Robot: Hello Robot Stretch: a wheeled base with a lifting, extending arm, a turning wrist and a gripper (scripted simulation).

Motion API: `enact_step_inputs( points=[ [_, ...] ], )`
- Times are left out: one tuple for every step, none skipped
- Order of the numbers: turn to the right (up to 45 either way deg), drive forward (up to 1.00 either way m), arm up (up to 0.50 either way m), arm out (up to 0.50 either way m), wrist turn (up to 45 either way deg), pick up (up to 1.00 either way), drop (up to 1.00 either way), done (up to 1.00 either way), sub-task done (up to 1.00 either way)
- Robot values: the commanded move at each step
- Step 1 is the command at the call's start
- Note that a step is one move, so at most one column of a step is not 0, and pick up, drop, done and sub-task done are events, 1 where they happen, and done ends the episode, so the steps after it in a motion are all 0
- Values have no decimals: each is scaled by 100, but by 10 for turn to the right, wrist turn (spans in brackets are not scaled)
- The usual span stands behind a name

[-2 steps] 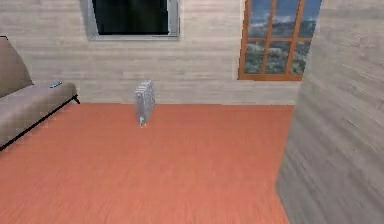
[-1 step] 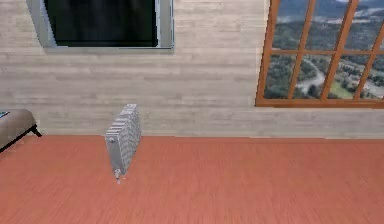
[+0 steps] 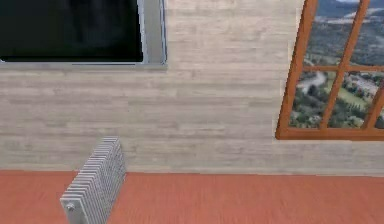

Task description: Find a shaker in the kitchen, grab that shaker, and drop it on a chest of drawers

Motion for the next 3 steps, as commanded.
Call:
enact_step_inputs(
  points=[
    [450,0,0,0,0,0,0,0,0],
    [120,0,0,0,0,0,0,0,0],
    [0,50,0,0,0,0,0,0,0]
  ],
)
